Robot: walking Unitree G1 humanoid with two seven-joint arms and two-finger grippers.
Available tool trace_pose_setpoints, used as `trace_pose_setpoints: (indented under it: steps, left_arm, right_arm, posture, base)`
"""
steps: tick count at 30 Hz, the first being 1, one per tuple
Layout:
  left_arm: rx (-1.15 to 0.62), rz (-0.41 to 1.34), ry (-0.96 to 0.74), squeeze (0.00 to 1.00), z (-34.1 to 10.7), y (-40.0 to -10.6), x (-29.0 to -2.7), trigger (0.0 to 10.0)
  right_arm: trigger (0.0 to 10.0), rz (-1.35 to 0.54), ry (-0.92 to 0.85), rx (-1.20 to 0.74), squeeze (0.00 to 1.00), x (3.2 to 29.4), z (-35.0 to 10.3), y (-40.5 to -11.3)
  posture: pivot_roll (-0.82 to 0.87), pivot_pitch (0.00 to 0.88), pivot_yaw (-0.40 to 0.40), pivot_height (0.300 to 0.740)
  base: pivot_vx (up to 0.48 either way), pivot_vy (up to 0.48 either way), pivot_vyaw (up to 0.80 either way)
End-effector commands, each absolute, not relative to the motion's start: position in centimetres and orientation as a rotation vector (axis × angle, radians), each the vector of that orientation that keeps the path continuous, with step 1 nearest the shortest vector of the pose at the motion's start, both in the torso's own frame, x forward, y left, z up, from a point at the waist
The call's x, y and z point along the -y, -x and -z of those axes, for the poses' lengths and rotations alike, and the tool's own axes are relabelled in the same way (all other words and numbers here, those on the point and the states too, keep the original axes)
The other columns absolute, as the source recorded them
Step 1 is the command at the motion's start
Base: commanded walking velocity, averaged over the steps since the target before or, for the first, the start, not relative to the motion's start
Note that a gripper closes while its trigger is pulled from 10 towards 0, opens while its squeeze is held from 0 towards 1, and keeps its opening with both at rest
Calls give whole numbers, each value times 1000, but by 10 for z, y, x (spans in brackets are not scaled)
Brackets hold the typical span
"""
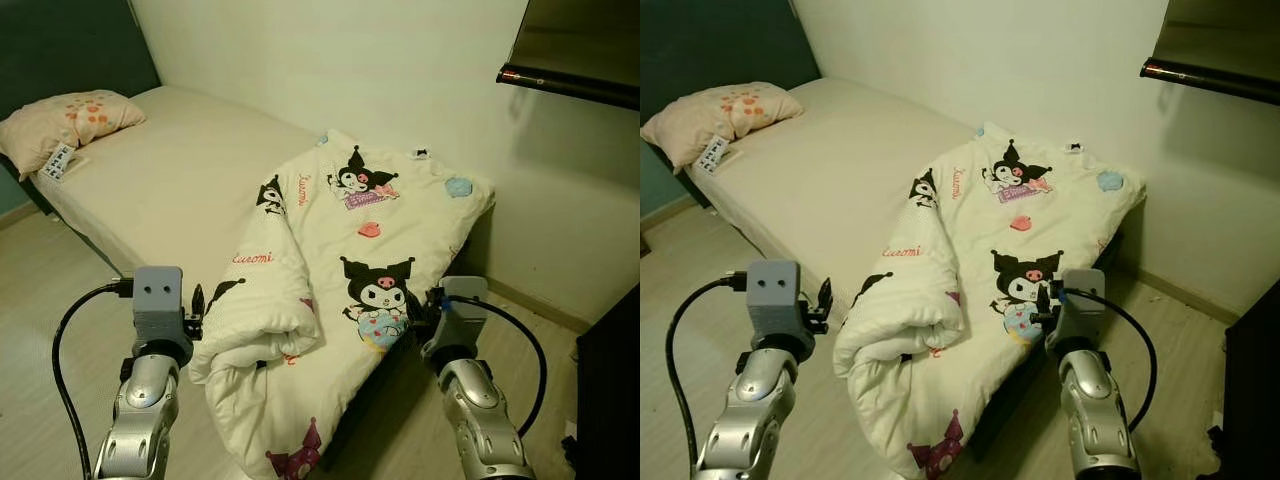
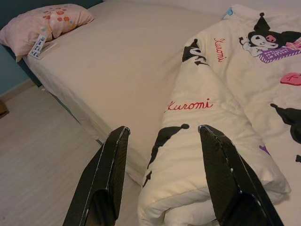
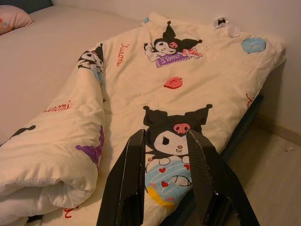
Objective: Clean up the room
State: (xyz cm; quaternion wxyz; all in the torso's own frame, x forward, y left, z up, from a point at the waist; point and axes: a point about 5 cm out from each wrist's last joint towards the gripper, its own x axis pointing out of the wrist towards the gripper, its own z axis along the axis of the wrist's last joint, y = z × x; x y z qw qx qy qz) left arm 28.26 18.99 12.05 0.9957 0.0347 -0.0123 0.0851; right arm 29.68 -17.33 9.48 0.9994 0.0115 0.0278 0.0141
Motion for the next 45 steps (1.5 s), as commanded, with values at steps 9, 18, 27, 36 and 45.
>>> trace_pose_setpoints:
  steps: [9,18,27,36,45]
  left_arm:
    - [-23,-180,-78,0,-112,-282,-196,10000]
    - [-23,-171,-74,0,-113,-282,-194,10000]
    - [-24,-166,-70,0,-112,-282,-193,10000]
    - [-19,-160,-79,0,-114,-283,-195,10000]
    - [-16,-159,-87,0,-115,-283,-198,10000]
  right_arm:
    - [10000,-44,-31,-82,0,164,-87,-297]
    - [10000,-50,-40,-83,0,160,-86,-297]
    - [10000,-51,-39,-78,0,161,-87,-298]
    - [10000,-44,-51,-71,0,160,-87,-298]
    - [10000,-39,-64,-68,0,159,-86,-297]
  posture:
    - [-52,103,99,740]
    - [-47,102,95,740]
    - [-49,104,94,740]
    - [-42,101,102,740]
    - [-34,98,108,740]
  base:
    - [0,0,0]
    - [0,231,0]
    - [0,455,0]
    - [0,472,0]
    - [0,471,0]
